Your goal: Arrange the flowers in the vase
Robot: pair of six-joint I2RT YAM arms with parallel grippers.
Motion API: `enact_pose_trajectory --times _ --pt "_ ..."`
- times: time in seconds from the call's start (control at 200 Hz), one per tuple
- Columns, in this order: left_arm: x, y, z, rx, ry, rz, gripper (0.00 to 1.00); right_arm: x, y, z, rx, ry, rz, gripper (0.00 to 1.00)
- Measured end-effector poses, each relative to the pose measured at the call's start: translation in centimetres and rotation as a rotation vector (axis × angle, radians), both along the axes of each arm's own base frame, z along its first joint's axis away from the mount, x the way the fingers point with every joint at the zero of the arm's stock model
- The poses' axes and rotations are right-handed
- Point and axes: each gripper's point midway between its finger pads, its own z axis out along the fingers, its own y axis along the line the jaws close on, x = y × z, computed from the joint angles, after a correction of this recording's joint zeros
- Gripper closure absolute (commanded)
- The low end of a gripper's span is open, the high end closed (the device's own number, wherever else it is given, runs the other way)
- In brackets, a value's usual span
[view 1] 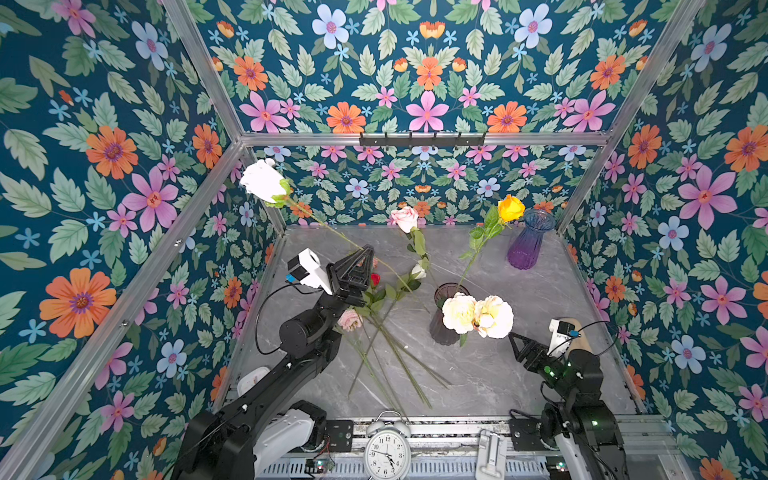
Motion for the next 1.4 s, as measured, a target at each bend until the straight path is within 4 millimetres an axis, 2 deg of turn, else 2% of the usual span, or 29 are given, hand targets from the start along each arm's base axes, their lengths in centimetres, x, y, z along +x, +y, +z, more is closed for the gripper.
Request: enact_pose_trajectory --times 0.045,0.125,0.195,0.36,0.54,0.645,0.761,0.881,1.056,1.401 --pt "-1.3 -1.2 0.5 0.023 -0.071 -0.021 1.0 0.0 0.0 0.0 0.0 0.0 0.0 0.27" --pt "-2.4 -2.7 0.8 0.046 -0.151 -0.032 1.0 0.0 0.0 0.0 0.0 0.0 0.0 0.27" --pt "-1.9 -3.7 0.9 0.064 -0.18 -0.022 1.0 0.0 0.0 0.0 0.0 0.0 0.0 0.27" --pt "0.3 -6.6 -0.6 0.132 -0.174 -0.035 1.0 0.0 0.0 0.0 0.0 0.001 0.0 0.27" --pt "0.9 -8.6 -1.2 0.18 -0.214 -0.047 1.0 0.0 0.0 0.0 0.0 0.001 0.0 0.27" --pt "1.6 -9.7 -2.5 0.216 -0.221 -0.043 1.0 0.0 0.0 0.0 0.0 0.001 0.0 0.27" --pt "2.5 -11.2 -4.8 0.271 -0.215 -0.03 1.0 0.0 0.0 0.0 0.0 0.001 0.0 0.27" --pt "2.5 -12.8 -6.6 0.315 -0.224 -0.044 1.0 0.0 0.0 0.0 0.0 0.001 0.0 0.27" --pt "3.0 -14.1 -8.2 0.35 -0.216 -0.047 1.0 0.0 0.0 0.0 0.001 0.001 0.0 0.27" --pt "3.5 -14.8 -10.5 0.39 -0.184 -0.052 1.0 0.0 0.0 0.0 0.007 0.004 -0.002 0.27"
